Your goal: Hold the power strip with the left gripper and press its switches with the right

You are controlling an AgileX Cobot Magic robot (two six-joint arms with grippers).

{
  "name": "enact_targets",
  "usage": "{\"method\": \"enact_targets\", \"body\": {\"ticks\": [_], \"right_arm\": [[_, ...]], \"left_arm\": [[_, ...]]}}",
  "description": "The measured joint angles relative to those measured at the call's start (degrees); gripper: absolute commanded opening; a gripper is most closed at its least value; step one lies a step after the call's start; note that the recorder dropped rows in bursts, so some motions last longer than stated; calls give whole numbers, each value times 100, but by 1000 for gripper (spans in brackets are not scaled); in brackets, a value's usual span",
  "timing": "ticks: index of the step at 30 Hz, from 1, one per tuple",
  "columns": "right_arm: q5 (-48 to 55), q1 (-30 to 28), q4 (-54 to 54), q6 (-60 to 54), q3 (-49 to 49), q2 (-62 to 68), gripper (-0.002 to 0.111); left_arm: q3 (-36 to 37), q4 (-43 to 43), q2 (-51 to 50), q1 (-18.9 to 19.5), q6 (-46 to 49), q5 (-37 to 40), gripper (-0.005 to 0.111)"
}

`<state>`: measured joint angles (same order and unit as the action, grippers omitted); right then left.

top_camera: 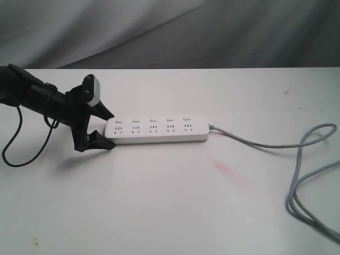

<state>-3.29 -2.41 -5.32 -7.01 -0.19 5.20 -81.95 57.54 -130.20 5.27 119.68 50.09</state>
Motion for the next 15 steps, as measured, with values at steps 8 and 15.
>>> {"method": "enact_targets", "body": {"ticks": [8,15], "right_arm": [[0,0,0,0,0,0,0],[0,0,0,0,0,0,0]], "left_arm": [[0,-117,0,0,0,-93,66],[-11,-156,0,0,0,-93,66]]}}
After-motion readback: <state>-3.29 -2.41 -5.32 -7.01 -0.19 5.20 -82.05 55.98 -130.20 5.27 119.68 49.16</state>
